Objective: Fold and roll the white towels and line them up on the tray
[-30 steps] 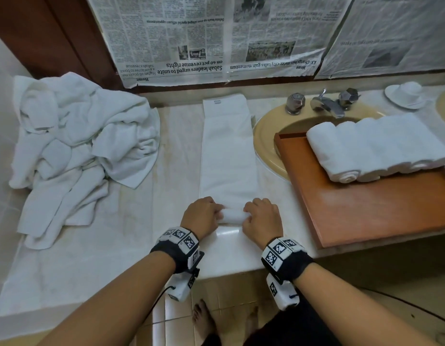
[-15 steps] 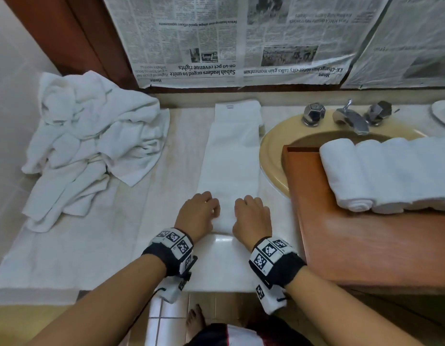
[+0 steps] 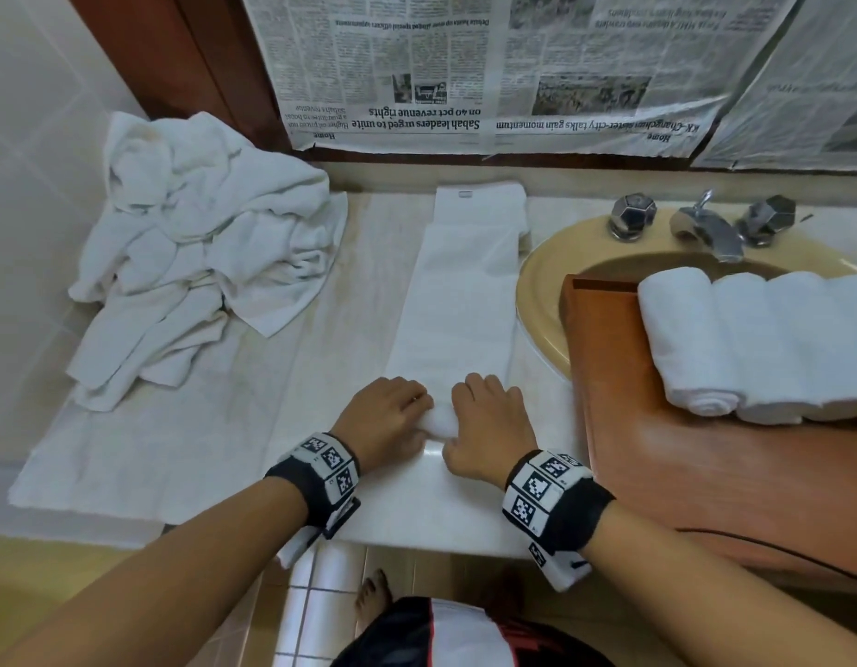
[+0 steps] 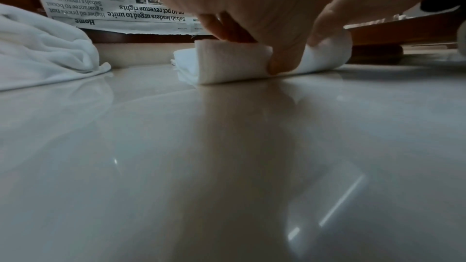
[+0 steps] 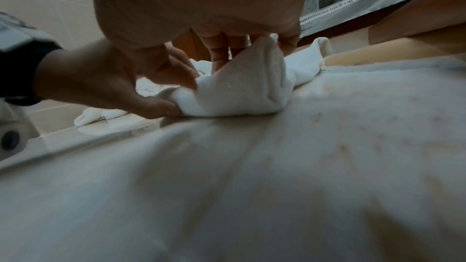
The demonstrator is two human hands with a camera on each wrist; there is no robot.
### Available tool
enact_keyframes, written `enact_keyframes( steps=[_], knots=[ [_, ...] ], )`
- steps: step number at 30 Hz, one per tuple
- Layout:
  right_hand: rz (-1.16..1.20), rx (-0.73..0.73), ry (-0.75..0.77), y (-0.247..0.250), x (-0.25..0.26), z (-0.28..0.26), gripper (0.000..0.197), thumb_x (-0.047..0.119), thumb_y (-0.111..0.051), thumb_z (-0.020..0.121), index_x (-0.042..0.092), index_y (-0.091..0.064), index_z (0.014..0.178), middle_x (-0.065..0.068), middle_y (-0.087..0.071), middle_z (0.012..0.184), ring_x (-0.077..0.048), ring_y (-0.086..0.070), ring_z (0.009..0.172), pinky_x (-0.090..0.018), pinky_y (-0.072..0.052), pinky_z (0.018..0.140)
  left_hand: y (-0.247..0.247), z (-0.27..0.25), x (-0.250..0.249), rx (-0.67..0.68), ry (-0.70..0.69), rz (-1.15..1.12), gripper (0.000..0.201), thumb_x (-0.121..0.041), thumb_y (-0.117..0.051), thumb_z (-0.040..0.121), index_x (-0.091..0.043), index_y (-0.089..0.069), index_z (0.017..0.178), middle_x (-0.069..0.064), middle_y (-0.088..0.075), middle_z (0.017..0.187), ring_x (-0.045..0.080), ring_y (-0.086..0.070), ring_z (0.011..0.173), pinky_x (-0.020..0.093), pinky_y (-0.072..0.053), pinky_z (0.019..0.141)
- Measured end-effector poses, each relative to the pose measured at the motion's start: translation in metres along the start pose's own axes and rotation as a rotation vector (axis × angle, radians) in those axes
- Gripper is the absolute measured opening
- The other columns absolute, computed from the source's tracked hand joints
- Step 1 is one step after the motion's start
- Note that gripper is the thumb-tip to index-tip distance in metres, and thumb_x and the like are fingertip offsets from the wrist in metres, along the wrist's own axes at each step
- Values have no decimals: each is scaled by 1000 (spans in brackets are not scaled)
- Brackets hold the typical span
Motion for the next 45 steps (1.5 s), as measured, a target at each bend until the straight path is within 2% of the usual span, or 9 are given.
enact_keyframes(
  steps=[4,8,12,19,23,26,30,36,45],
  knots=[
    [-43,-22,-7,0,-2,-2,41,26,-82,51,16,-57,81,-1,-55,82,-24,-54,75,-33,-29,61,-3,10,9,109,23,-10,33,-30,-53,66,-9,-71,84,4,-66,76,24,-60,59,30,-46,57],
    [91,54,-35,-2,-13,2,21,25,-60,85,16,-57,104,0,-56,105,-24,-51,102,-35,-34,83,-4,22,28,348,214,-144,33,-38,-59,83,-19,-71,107,-3,-70,100,19,-64,89,29,-45,76],
    [551,170,-276,-11,-43,9,19,26,-71,82,14,-72,97,-1,-66,98,-21,-61,96,-29,-46,82,-20,21,50,510,425,-356,26,-35,-62,88,-24,-72,109,-8,-70,107,12,-62,100,26,-46,87],
    [341,9,-208,11,-36,17,10,27,-66,88,19,-61,85,2,-53,94,-21,-49,102,-34,-43,86,-11,29,49,228,395,-396,5,-24,-67,86,-23,-70,90,-3,-63,98,14,-58,93,33,-48,85],
    [183,-126,-9,16,0,4,19,27,-56,89,14,-60,103,-5,-56,103,-26,-51,100,-38,-39,79,-6,23,34,112,267,-225,10,-18,-63,85,-19,-71,90,-1,-65,93,22,-57,88,37,-47,75],
    [132,-49,30,-5,12,-4,45,43,-68,79,16,-56,113,-2,-54,107,-25,-50,99,-40,-38,77,-3,9,24,25,183,-153,20,-26,-51,78,-19,-69,85,-2,-65,82,24,-60,72,31,-43,59],
    [45,-29,74,-15,21,-10,54,37,-86,60,16,-59,101,-1,-58,88,-25,-58,77,-36,-43,62,-17,-15,33,139,202,-198,49,-49,-45,77,-22,-62,114,-3,-64,101,20,-58,87,34,-43,74],
    [20,-97,158,-9,33,-10,64,30,-92,40,18,-49,86,-1,-54,72,-23,-54,61,-33,-40,53,-23,-28,27,74,105,96,47,-43,-44,67,-19,-47,108,1,-59,86,22,-56,70,32,-44,62],
    [132,94,99,-12,18,10,28,34,-55,94,17,-61,116,1,-52,115,-21,-41,112,-32,-25,79,-22,-30,24,66,105,165,50,-49,-43,68,-15,-56,101,4,-57,88,25,-54,71,35,-41,60]
  ],
)
Point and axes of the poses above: each hand's wrist, its own z-axis towards the middle knuckle, its own y-axis out of the back of the hand, x = y × z, the point moved 10 cm from there along z, towards the middle knuckle
